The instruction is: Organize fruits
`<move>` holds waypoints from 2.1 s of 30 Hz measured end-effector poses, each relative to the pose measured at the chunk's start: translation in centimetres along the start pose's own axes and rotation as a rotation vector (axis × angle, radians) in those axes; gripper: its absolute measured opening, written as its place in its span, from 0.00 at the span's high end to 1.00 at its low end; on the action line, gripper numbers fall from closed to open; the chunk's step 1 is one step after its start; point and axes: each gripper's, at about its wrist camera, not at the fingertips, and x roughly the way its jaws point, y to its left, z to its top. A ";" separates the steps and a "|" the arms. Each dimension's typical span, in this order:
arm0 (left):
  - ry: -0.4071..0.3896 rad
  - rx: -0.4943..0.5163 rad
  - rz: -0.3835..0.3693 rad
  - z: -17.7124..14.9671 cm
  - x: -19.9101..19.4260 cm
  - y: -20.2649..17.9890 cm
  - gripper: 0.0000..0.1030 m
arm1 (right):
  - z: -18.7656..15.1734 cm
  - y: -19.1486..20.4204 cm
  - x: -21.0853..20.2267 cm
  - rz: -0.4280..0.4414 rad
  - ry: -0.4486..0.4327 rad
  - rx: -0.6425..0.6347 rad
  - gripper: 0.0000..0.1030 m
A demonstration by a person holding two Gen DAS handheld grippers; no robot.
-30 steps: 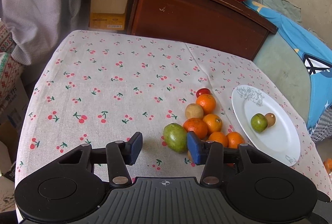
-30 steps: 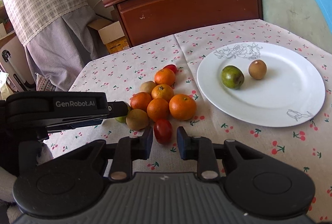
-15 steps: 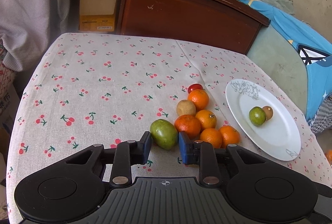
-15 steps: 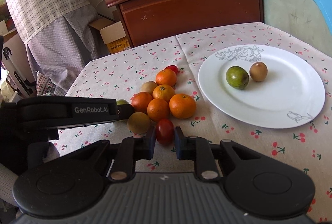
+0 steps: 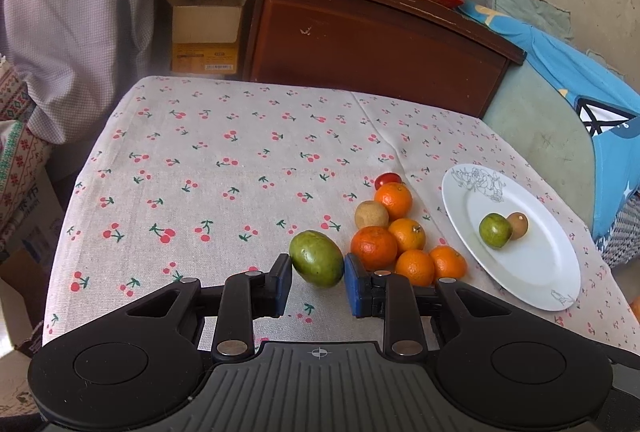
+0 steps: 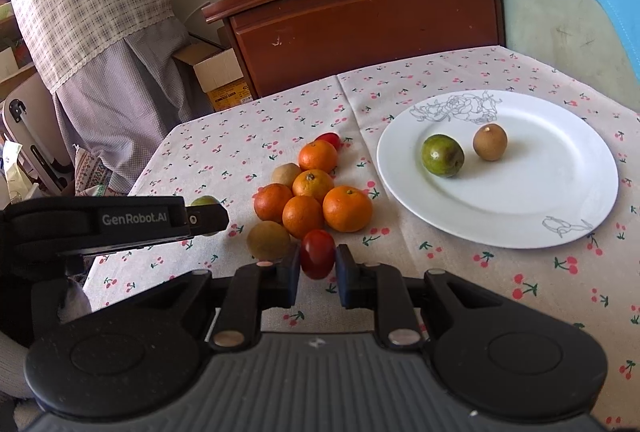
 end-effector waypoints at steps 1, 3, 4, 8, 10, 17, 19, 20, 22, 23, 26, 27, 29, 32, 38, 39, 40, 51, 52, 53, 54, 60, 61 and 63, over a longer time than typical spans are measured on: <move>-0.005 0.000 0.001 0.1 -0.2 0.0 0.75 | 0.1 0.0 -0.1 0.002 -0.003 0.002 0.82; -0.016 -0.001 0.002 0.2 -0.6 -0.1 0.75 | 0.2 -0.1 -0.5 0.001 -0.014 0.006 0.82; -0.021 -0.001 0.001 0.3 -0.7 -0.1 0.75 | 0.4 -0.2 -0.7 0.001 -0.020 0.009 0.82; -0.035 -0.003 -0.012 0.7 -1.2 -0.6 0.75 | 1.1 -0.6 -1.7 -0.004 -0.056 0.024 0.82; -0.044 -0.001 -0.023 0.9 -1.5 -1.1 0.75 | 1.6 -0.9 -2.3 -0.013 -0.083 0.034 0.82; -0.085 0.039 -0.096 1.8 -2.1 -4.1 0.75 | 3.0 -3.7 -4.2 -0.090 -0.159 0.108 0.82; -0.082 0.056 -0.120 1.8 -1.8 -5.1 0.75 | 3.1 -4.8 -4.5 -0.118 -0.169 0.134 0.82; -0.079 0.067 -0.130 1.7 -1.6 -5.6 0.75 | 3.1 -5.3 -4.6 -0.132 -0.172 0.147 0.82; -0.070 0.083 -0.149 1.4 -1.2 -6.5 0.75 | 3.1 -6.3 -4.8 -0.158 -0.175 0.179 0.82; -0.065 0.087 -0.157 1.3 -1.0 -6.9 0.75 | 3.0 -6.7 -4.9 -0.167 -0.175 0.193 0.82; -0.054 0.098 -0.180 1.1 -0.3 -8.1 0.75 | 2.9 -7.9 -4.9 -0.194 -0.172 0.226 0.82; -0.051 0.103 -0.187 1.1 -0.2 -8.5 0.75 | 2.8 -8.3 -5.0 -0.199 -0.170 0.235 0.82; -0.044 0.113 -0.200 0.9 0.2 -9.2 0.75 | 2.6 -9.0 -5.0 -0.204 -0.165 0.254 0.82; -0.024 0.126 -0.216 0.5 0.9 -10.0 0.75 | 2.2 -9.8 -4.8 -0.215 -0.157 0.284 0.82; 0.008 0.140 -0.219 -0.1 2.1 -11.0 0.75 | 1.8 -10.9 -4.7 -0.216 -0.143 0.329 0.78; 0.014 0.141 -0.218 -0.2 2.2 -11.0 0.75 | 1.8 -11.1 -4.7 -0.217 -0.142 0.340 0.78; 0.023 0.142 -0.224 -0.2 2.2 -11.1 0.75 | 1.7 -11.4 -4.8 -0.213 -0.143 0.360 0.78; 0.110 0.258 -0.357 -1.7 -0.2 -12.1 0.74 | 1.9 -14.6 -7.4 -0.168 -0.180 0.456 0.78; 0.116 0.265 -0.376 -2.0 -0.5 -12.2 0.74 | 1.9 -14.9 -7.8 -0.176 -0.186 0.461 0.78; 0.121 0.273 -0.390 -2.3 -0.7 -12.5 0.74 | 1.9 -15.2 -8.3 -0.184 -0.190 0.474 0.78; 0.127 0.280 -0.403 -2.7 -0.9 -12.8 0.74 | 1.8 -15.5 -8.6 -0.187 -0.192 0.484 0.78; 0.163 0.406 -0.431 -5.7 -1.4 -15.3 0.73 | 1.5 -16.0 -10.0 -0.186 -0.199 0.495 0.78; 0.164 0.422 -0.421 -6.1 -1.4 -15.6 0.73 | 1.5 -16.0 -10.0 -0.181 -0.200 0.498 0.78; 0.153 0.464 -0.389 -6.8 -1.5 -16.2 0.73 | 1.5 -16.0 -10.1 -0.181 -0.195 0.495 0.77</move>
